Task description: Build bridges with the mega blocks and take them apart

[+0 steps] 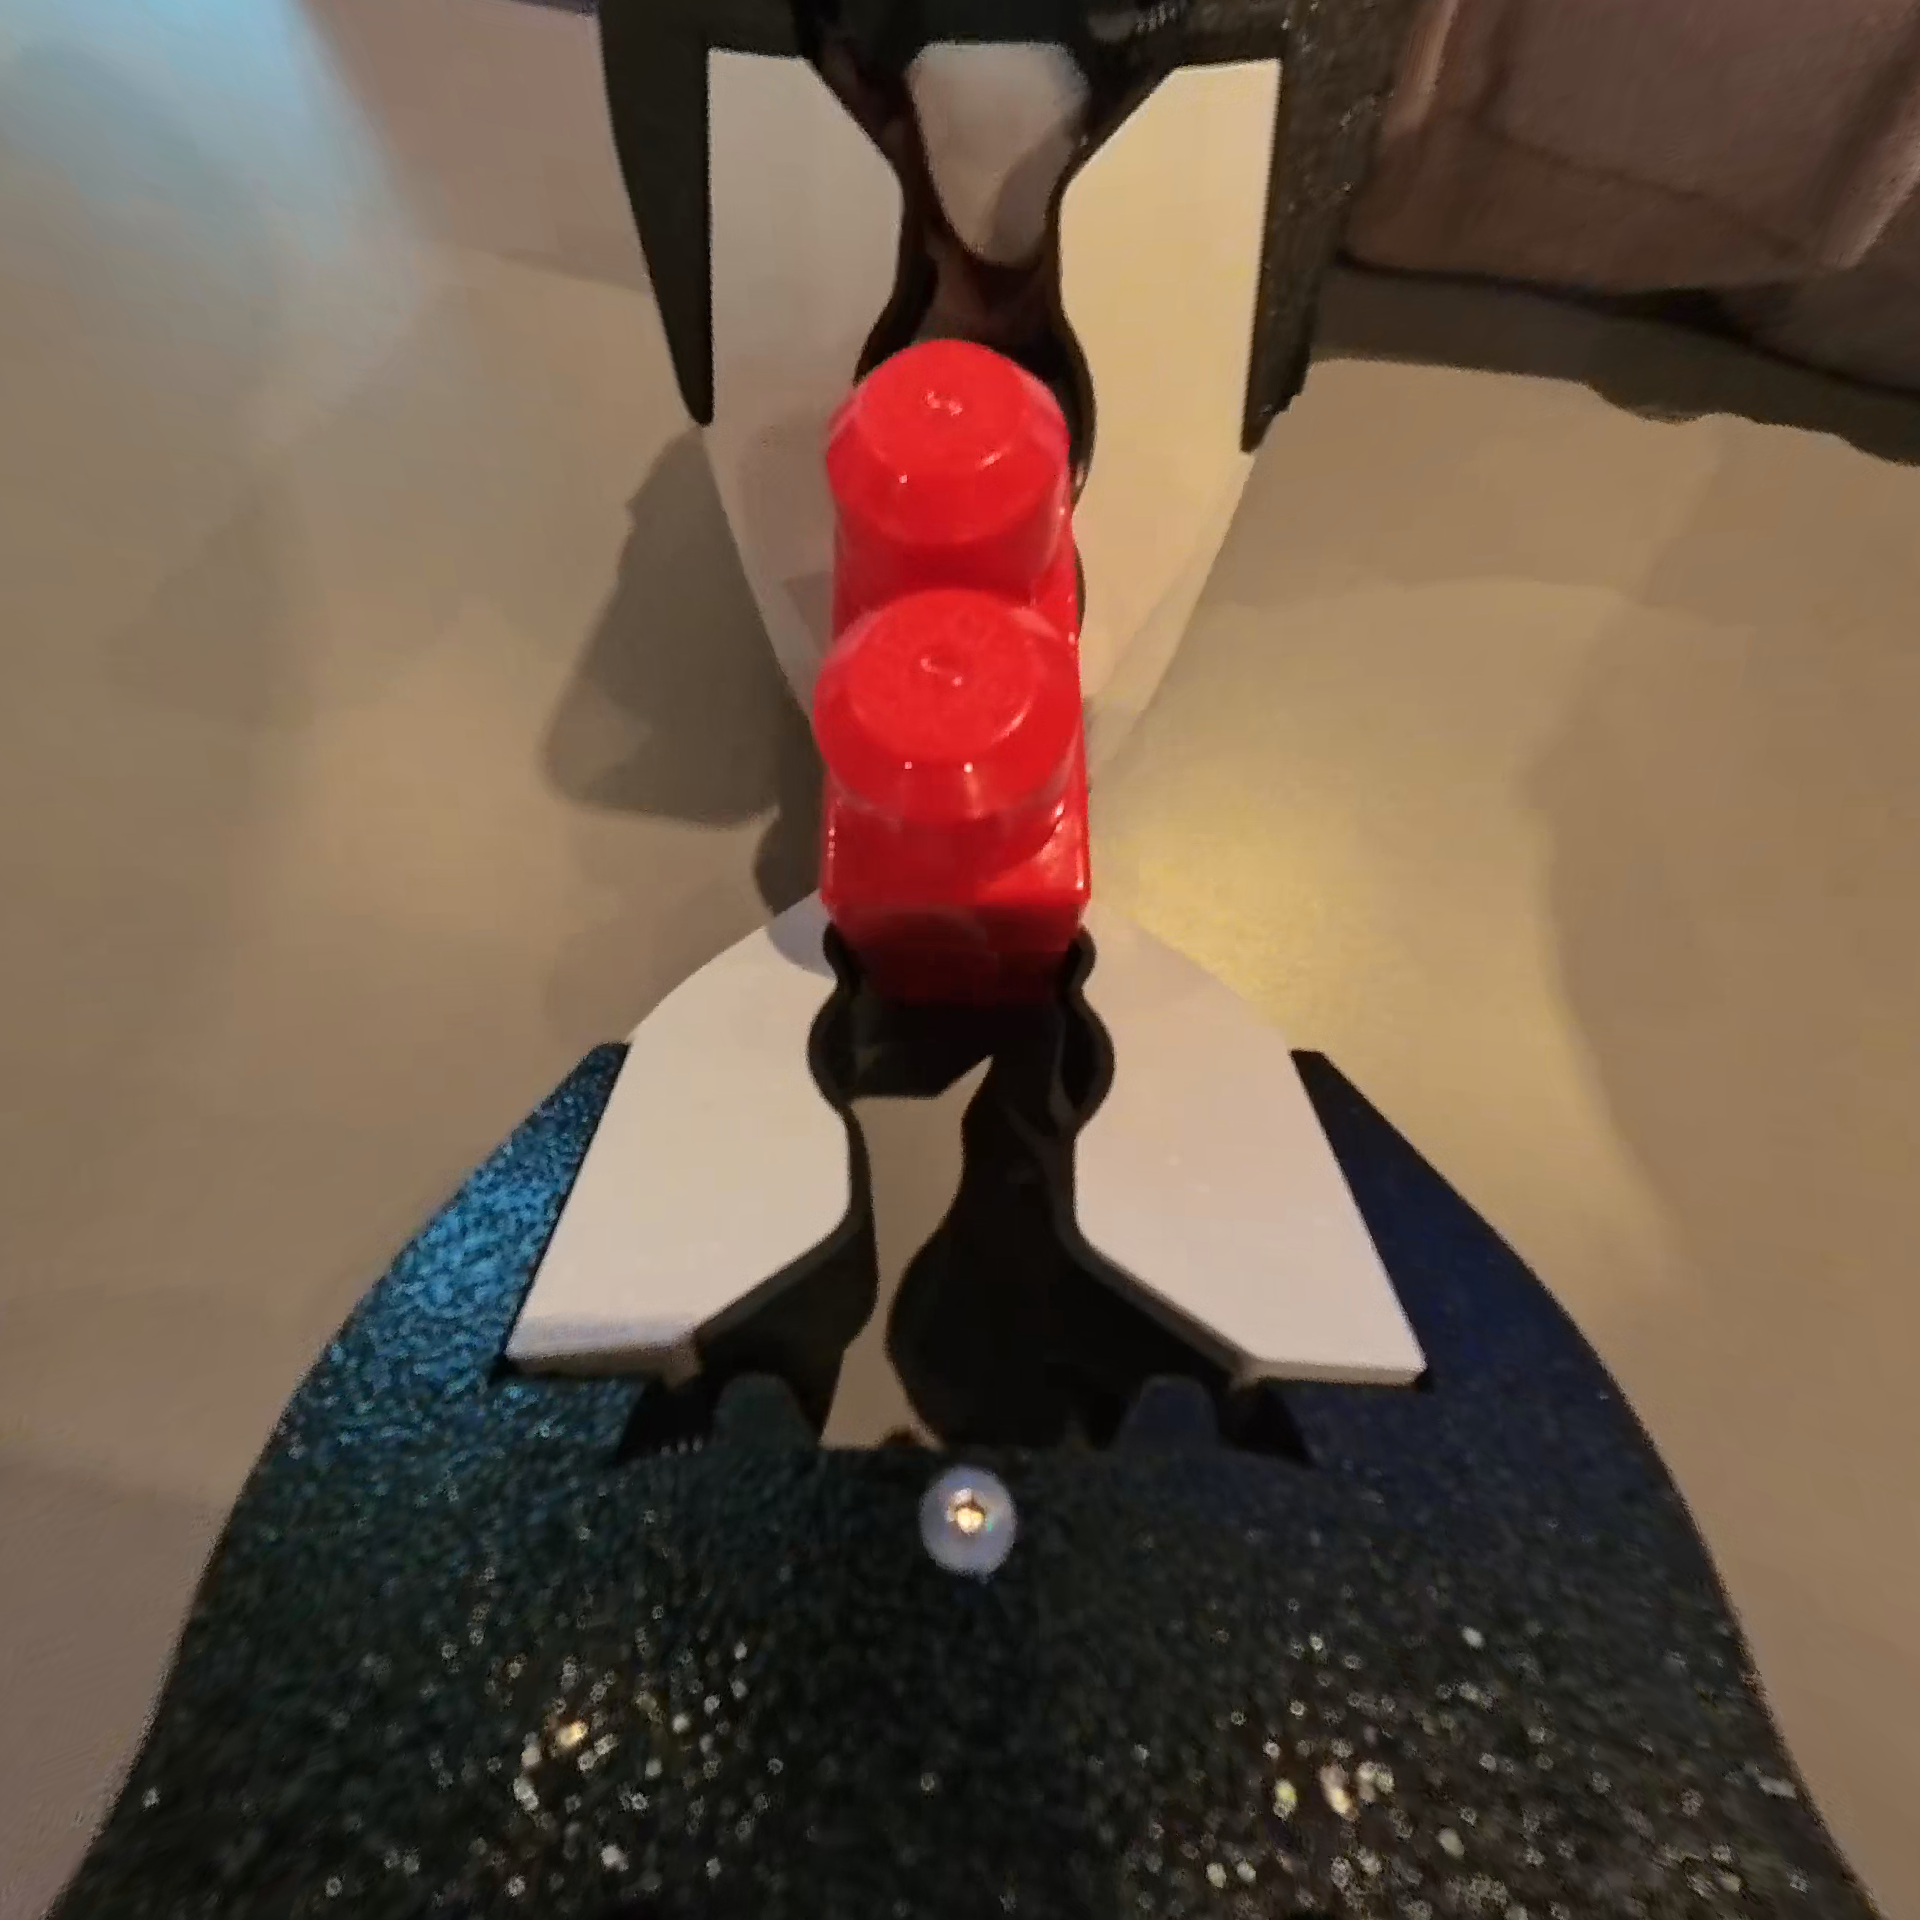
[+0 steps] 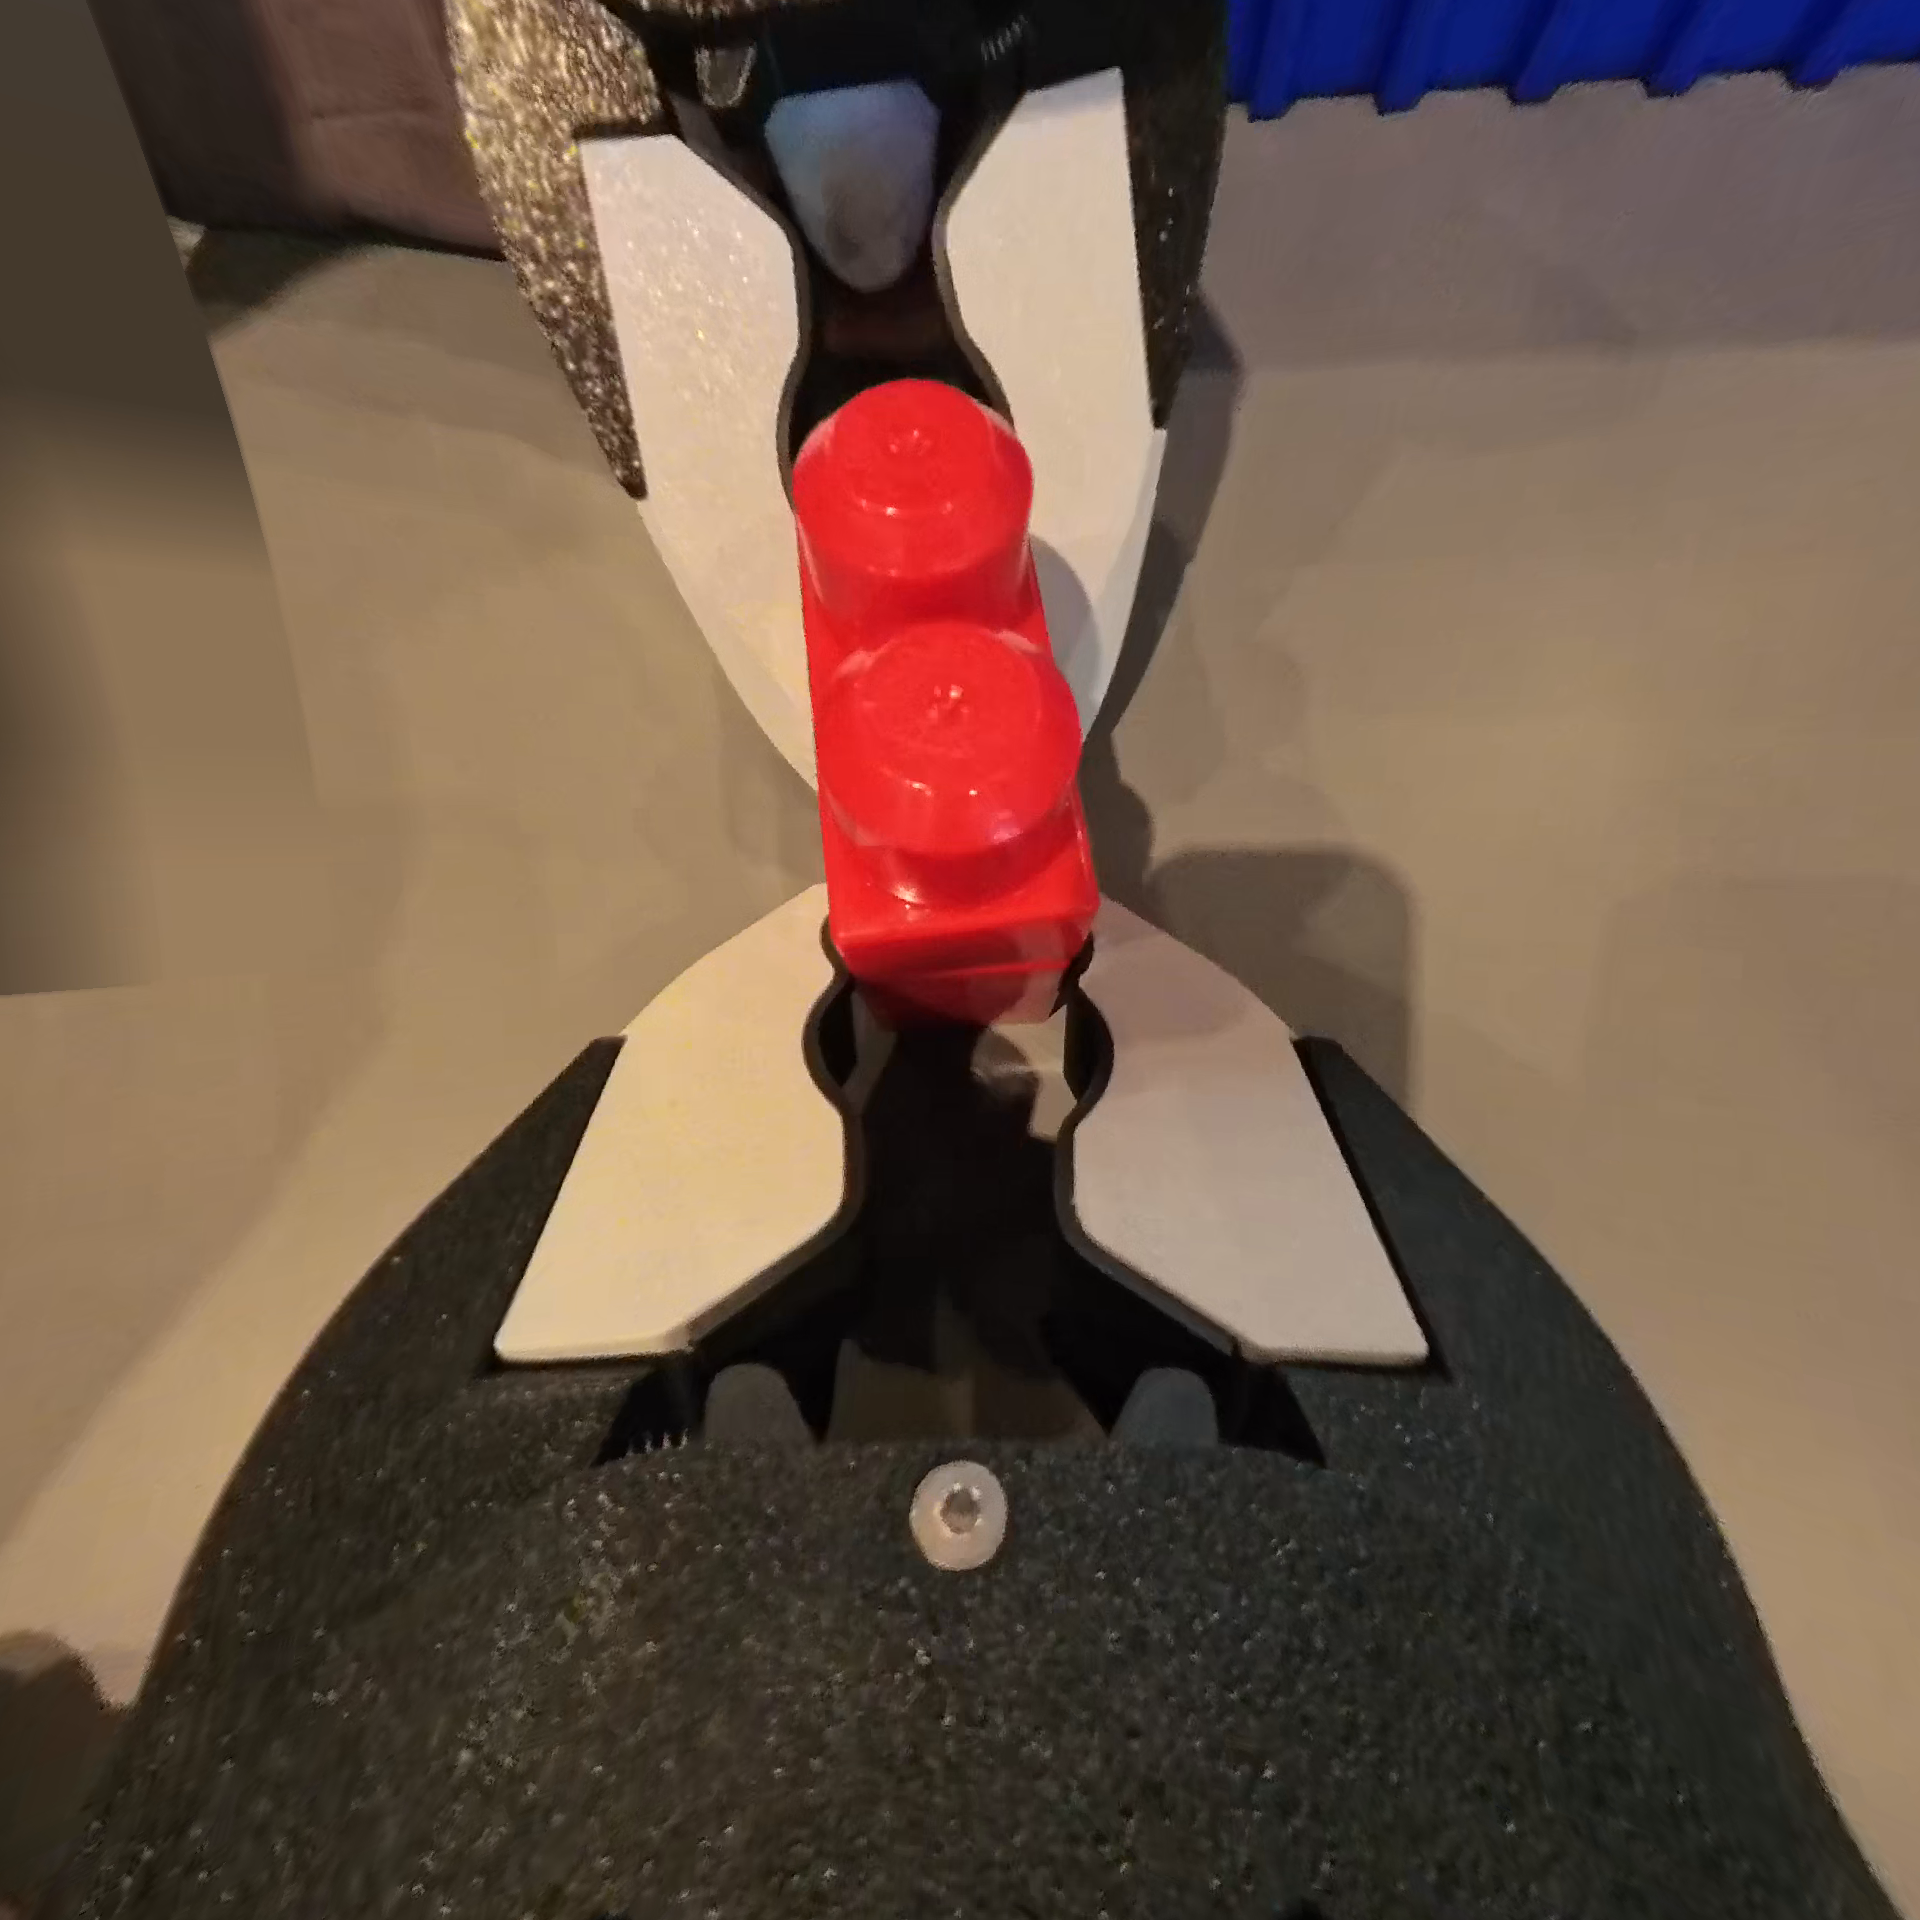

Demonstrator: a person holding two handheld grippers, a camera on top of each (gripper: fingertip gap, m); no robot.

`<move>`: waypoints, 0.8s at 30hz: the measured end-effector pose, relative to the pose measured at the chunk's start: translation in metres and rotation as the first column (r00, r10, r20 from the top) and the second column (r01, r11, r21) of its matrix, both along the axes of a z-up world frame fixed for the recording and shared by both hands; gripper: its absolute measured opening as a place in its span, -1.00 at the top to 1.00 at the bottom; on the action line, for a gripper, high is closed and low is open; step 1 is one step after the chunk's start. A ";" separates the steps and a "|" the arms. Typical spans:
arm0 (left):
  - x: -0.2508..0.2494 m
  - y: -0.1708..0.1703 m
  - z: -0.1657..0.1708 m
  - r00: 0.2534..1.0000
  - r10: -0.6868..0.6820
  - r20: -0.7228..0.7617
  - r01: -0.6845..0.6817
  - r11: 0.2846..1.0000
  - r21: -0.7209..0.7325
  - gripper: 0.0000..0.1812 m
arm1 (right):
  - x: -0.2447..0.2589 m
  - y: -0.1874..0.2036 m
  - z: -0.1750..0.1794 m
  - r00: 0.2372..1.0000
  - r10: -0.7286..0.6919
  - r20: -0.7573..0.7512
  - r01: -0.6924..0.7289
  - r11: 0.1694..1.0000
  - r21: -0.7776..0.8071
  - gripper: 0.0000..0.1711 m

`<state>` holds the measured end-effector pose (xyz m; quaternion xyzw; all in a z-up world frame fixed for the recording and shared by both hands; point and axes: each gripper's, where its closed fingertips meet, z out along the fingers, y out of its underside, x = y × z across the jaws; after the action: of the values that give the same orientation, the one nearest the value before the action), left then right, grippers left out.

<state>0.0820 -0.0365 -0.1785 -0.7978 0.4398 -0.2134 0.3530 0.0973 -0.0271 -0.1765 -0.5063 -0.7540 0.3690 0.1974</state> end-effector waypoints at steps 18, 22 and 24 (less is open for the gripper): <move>-0.001 -0.002 -0.001 0.999 -0.012 -0.048 0.012 1.000 0.011 0.60 | -0.014 -0.007 0.042 0.980 -0.034 -0.197 0.027 0.999 -0.035 0.45; -0.001 -0.002 -0.001 0.999 -0.009 -0.040 0.009 1.000 0.006 0.60 | -0.021 -0.012 0.036 0.988 -0.008 -0.154 0.005 1.000 -0.023 0.57; -0.001 -0.002 -0.001 0.999 -0.005 -0.035 0.005 1.000 -0.001 0.60 | -0.020 -0.012 0.035 0.990 -0.013 -0.140 0.009 1.000 -0.030 0.57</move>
<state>0.0813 -0.0384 -0.1795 -0.8004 0.4478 -0.2006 0.3444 0.0771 -0.0390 -0.1410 -0.4863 -0.7300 0.4133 0.2446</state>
